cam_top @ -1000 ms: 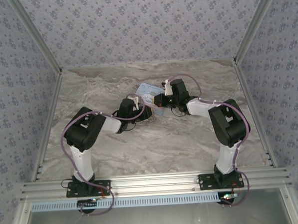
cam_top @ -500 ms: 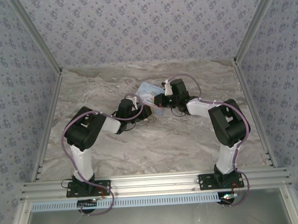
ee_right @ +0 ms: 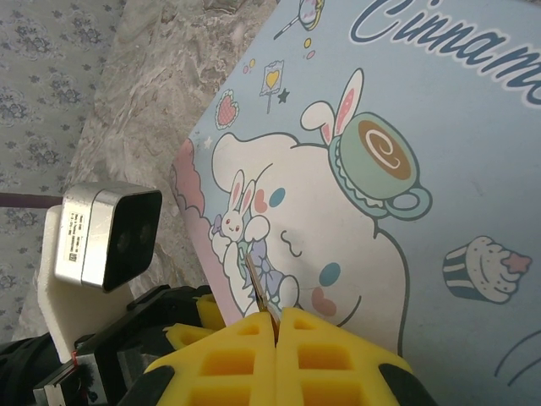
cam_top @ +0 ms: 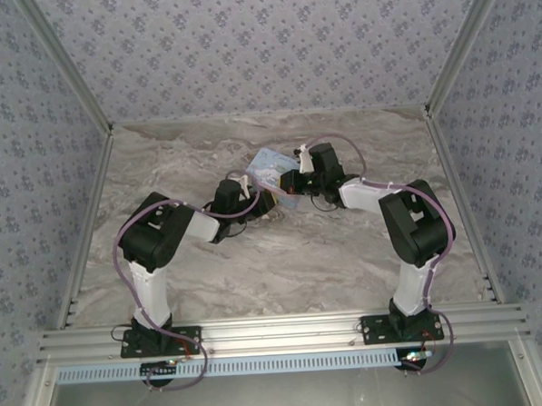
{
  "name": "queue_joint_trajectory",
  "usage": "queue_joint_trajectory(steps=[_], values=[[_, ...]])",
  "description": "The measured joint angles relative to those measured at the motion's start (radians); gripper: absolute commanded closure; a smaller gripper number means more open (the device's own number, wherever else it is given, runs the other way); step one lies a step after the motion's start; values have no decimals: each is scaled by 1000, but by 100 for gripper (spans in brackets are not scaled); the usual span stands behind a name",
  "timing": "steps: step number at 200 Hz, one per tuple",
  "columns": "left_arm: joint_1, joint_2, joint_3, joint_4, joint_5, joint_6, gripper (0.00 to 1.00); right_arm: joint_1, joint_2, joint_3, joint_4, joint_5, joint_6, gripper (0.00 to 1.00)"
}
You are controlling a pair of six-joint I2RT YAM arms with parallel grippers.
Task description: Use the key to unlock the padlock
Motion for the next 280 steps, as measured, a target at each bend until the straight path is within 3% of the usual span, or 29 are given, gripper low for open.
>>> queue_joint_trajectory(steps=[41, 73, 145, 201, 280], values=[[0, -13, -16, -1, -16, -9, 73, -1, -51, 0, -81, 10, -33, 97], [-4, -44, -40, -24, -24, -49, 74, -1, -180, -49, -122, 37, -92, 97], [-59, -91, -47, -83, -41, -162, 73, 84, -480, -487, -49, 192, -149, 97], [-88, -97, -47, -70, -45, -304, 77, 159, -493, -584, 87, 319, -202, 97], [-114, -97, -47, -59, -44, -445, 78, 189, -390, -606, 261, 381, -274, 97]])
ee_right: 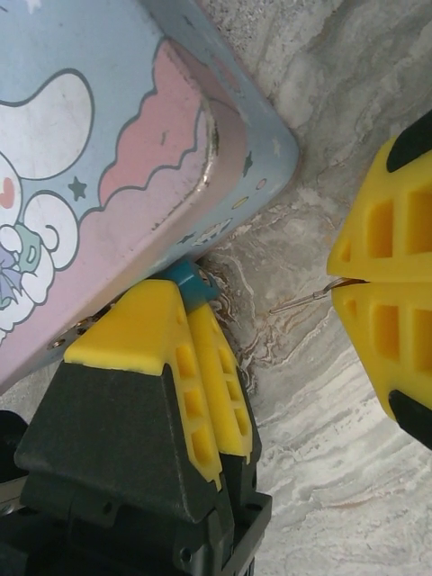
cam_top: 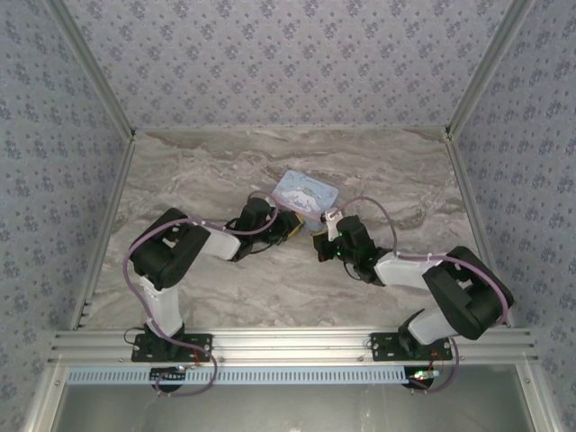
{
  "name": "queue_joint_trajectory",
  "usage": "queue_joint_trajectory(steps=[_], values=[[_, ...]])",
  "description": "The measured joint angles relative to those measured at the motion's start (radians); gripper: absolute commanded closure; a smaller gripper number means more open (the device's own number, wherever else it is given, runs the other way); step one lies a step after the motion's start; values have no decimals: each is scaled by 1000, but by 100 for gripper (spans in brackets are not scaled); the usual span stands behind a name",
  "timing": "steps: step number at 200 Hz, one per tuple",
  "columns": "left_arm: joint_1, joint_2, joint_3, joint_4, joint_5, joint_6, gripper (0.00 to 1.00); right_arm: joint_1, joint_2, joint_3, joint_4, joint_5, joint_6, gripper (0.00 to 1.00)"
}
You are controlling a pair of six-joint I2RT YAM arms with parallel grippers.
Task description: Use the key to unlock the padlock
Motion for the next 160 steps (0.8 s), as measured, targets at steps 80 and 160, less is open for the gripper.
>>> queue_joint_trajectory(steps=[80, 160], values=[[-1, 0, 0, 2, 3, -40, 79, -5, 64, 3, 25, 12, -61, 97], [-10, 0, 0, 2, 3, -49, 79, -59, 122, 50, 53, -16, -71, 98]])
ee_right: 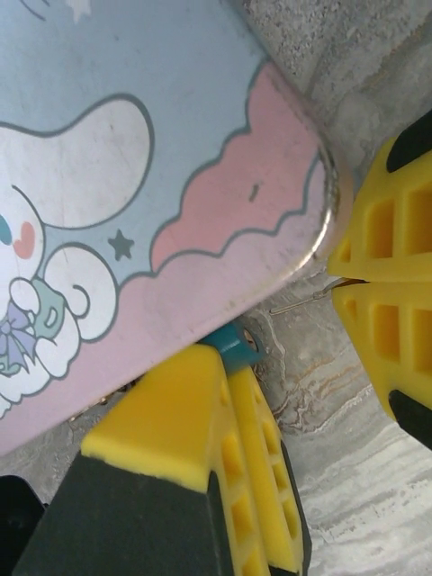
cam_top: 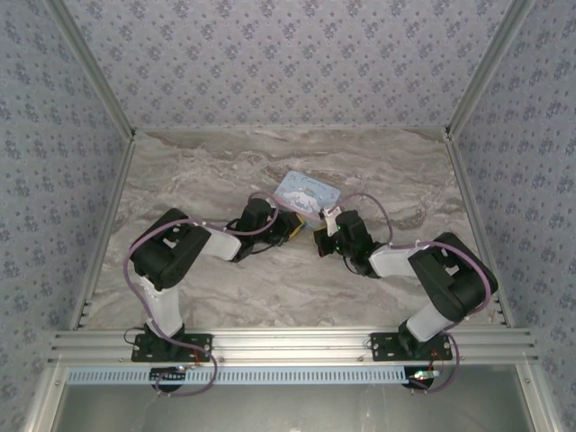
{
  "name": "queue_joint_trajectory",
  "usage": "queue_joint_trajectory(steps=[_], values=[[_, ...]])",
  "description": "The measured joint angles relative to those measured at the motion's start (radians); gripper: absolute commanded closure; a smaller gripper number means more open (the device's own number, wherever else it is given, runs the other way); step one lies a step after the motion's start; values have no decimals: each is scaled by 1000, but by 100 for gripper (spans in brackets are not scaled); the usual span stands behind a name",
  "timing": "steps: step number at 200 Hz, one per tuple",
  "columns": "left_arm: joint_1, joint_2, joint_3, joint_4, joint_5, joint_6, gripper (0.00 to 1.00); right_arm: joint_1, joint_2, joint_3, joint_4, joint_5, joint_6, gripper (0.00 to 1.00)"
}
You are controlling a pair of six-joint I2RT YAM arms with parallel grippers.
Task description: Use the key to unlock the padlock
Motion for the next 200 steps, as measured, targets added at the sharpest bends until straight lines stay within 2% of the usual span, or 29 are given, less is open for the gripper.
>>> queue_joint_trajectory(steps=[78, 200], values=[[0, 0, 10, 9, -11, -5, 79, -64, 1, 25, -20, -73, -25, 98], [-1, 0, 10, 0, 3, -5, 79, -22, 24, 1, 40, -98, -21, 98]])
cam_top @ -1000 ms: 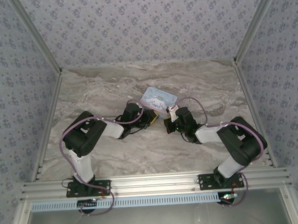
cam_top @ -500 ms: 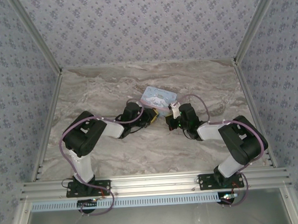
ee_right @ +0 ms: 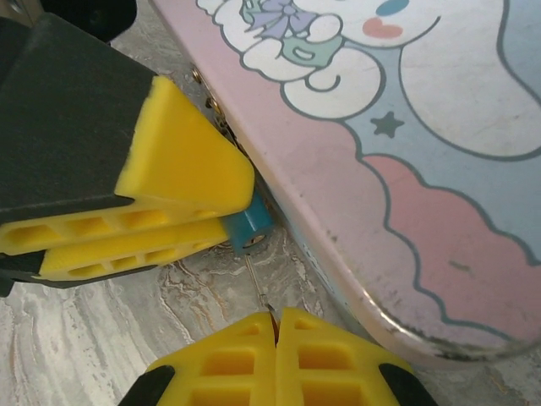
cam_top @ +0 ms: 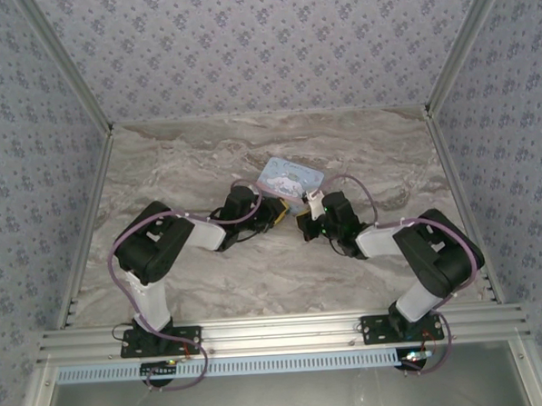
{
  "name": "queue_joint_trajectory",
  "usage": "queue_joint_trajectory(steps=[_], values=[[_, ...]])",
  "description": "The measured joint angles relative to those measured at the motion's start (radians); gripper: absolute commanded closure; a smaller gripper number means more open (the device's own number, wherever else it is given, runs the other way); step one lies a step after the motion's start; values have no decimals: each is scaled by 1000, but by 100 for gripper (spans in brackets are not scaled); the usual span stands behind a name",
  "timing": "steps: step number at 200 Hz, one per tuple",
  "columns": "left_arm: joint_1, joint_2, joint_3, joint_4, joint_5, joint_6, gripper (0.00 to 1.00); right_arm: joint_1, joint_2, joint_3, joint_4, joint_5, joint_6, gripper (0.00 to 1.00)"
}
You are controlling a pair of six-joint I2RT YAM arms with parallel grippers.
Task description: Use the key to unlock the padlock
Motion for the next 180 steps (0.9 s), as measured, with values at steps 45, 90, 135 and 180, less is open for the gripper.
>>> queue_joint_trajectory(steps=[45, 90, 135, 180], values=[[0, 0, 0, 0, 0, 0, 79, 0, 12, 0, 1, 0, 1, 98], [0, 0, 0, 0, 0, -5, 79, -1, 12, 2, 9, -1, 4, 98], [0, 2, 0, 0, 0, -8, 80, -2, 12, 2, 10, -4, 4, 98], [0, 2, 0, 0, 0, -8, 80, -6, 12, 2, 10, -8, 7, 98]])
